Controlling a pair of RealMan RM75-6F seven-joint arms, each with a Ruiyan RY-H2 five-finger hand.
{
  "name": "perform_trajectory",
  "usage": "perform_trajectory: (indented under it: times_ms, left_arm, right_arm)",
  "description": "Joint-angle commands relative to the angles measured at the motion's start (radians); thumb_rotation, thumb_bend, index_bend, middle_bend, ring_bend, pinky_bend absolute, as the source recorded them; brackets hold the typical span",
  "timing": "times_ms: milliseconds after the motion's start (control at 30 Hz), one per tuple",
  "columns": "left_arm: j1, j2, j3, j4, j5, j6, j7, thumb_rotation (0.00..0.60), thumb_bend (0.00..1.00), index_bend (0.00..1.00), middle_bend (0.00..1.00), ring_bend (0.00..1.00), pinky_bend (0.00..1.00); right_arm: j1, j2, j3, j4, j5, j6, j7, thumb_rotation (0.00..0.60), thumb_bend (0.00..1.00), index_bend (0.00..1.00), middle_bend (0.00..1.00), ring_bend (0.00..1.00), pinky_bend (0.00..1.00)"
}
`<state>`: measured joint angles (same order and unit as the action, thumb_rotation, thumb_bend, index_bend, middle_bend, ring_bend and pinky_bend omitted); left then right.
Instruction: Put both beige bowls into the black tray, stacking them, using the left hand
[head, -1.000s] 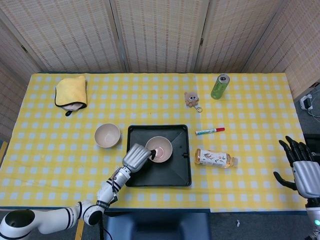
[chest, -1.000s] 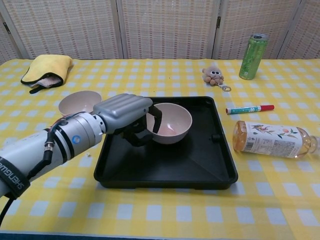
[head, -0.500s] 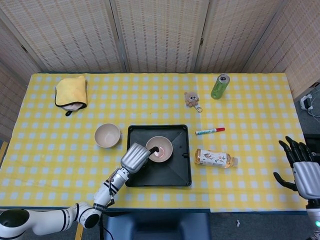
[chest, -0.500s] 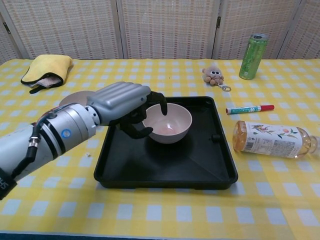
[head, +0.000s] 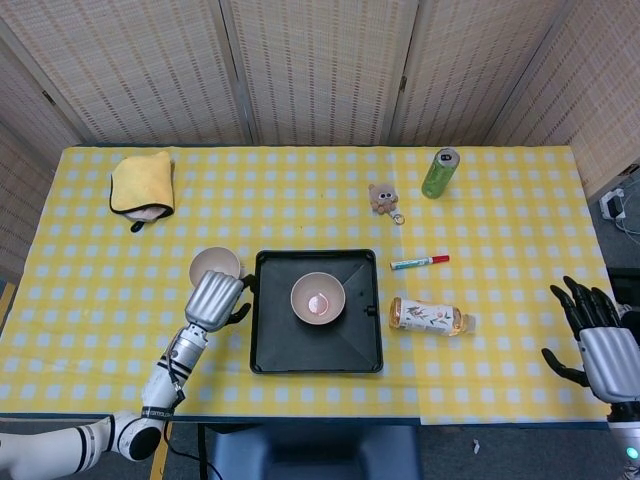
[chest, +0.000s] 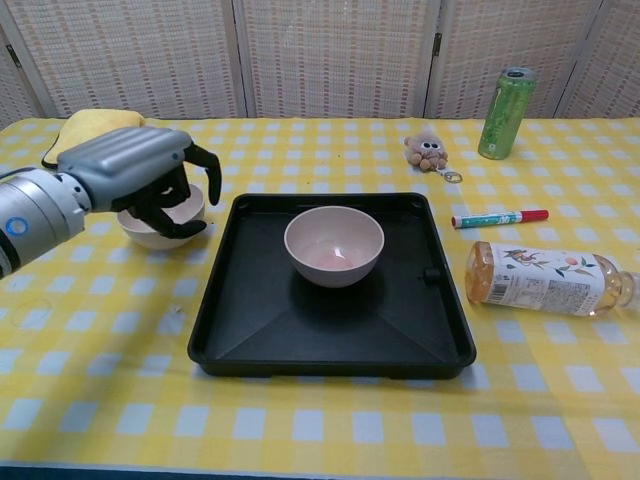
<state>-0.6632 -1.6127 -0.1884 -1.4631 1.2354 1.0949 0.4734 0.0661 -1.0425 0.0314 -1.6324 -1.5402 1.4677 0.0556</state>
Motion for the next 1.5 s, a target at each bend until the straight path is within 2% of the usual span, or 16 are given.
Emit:
perform_trajectory:
  times_ms: [33, 233, 700, 1500]
  left_arm:
    - [0.017, 0.002, 0.0, 0.051, -0.065, -0.019, 0.012, 0.6, 0.35, 0.5, 1.0, 1.0, 1.0]
    - [0.017, -0.012, -0.002, 0.097, -0.086, -0.021, -0.005, 0.6, 0.34, 0.49, 1.0, 1.0, 1.0]
    - [0.01, -0.014, 0.001, 0.14, -0.125, -0.053, -0.02, 0.6, 0.34, 0.55, 1.0, 1.0, 1.0]
    - [-0.007, -0.038, 0.001, 0.243, -0.126, -0.102, -0.109, 0.6, 0.35, 0.59, 1.0, 1.0, 1.0]
  right_arm:
    - [0.005, -0.003, 0.001, -0.001, 0.003, -0.007, -0.004, 0.6, 0.31, 0.0, 0.0, 0.0, 0.0]
    - [0.006, -0.003, -0.002, -0.004, -0.006, -0.005, -0.007, 0.6, 0.31, 0.0, 0.0, 0.0, 0.0]
    - [0.014, -0.005, -0.003, 0.0, -0.003, -0.022, 0.007, 0.6, 0.31, 0.0, 0.0, 0.0, 0.0]
    - [0.026, -0.009, -0.005, 0.004, 0.004, -0.043, 0.005, 0.6, 0.31, 0.0, 0.0, 0.0, 0.0]
